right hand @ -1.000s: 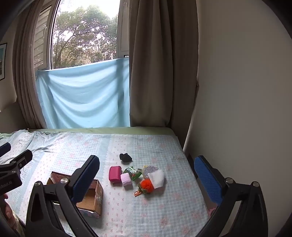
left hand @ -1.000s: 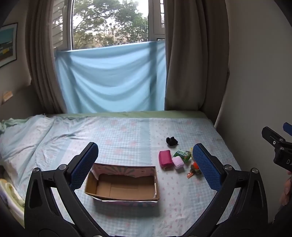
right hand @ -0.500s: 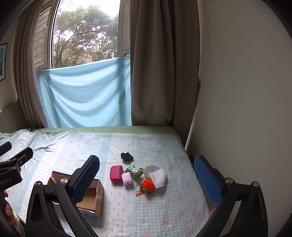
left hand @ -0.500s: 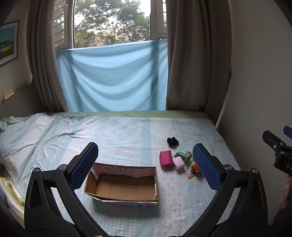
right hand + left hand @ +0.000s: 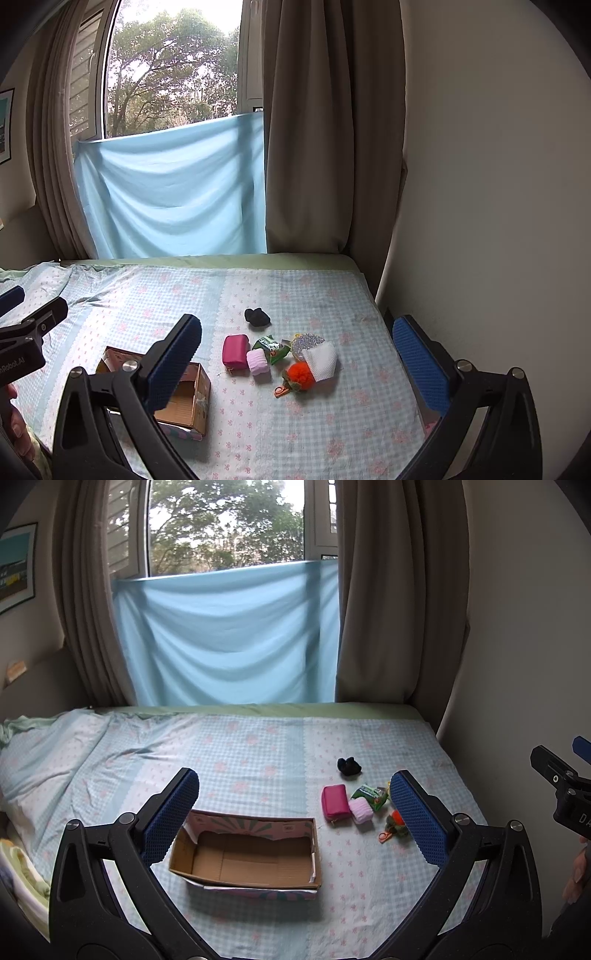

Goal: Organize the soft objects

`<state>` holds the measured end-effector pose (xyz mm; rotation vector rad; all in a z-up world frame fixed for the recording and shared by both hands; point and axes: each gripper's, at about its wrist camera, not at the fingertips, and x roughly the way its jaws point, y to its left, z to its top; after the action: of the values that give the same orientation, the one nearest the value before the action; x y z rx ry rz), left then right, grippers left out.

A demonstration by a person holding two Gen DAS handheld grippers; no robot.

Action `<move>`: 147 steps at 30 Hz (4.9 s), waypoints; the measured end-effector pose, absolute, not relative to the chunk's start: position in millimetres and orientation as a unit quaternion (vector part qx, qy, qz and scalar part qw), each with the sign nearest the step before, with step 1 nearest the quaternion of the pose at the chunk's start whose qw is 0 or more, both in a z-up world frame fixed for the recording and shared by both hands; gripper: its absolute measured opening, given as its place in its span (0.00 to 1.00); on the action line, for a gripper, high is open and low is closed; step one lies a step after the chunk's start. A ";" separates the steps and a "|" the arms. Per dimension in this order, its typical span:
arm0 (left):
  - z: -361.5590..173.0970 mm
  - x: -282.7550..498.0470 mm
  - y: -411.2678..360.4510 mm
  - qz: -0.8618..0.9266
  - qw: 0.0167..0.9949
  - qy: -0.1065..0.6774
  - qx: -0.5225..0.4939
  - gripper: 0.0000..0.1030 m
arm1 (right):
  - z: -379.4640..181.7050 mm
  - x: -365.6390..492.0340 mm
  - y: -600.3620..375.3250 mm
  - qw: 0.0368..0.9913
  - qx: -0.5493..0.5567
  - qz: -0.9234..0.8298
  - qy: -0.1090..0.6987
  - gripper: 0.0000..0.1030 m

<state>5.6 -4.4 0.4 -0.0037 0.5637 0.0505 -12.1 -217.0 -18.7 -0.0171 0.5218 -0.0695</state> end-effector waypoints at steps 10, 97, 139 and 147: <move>-1.1 9.2 -5.5 0.025 0.960 0.277 -0.004 0.99 | -19.2 -8.7 -216.9 0.966 -0.009 -0.034 0.258 1.00; -451.3 431.4 -78.2 -0.052 0.707 0.702 -0.069 0.63 | -401.0 293.1 -345.9 0.785 0.175 -0.072 0.590 0.48; -199.4 257.5 8.8 -0.034 0.809 0.567 -0.153 0.36 | -170.6 207.9 -228.6 0.876 0.088 0.069 0.469 0.12; -184.2 194.1 65.1 0.003 0.814 0.559 -0.155 0.37 | -161.5 176.9 -145.8 0.860 0.045 0.144 0.488 0.12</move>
<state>194.1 65.1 -184.2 -0.3311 1.1939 0.0073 176.9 -145.8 -161.5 0.0938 1.0249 0.3015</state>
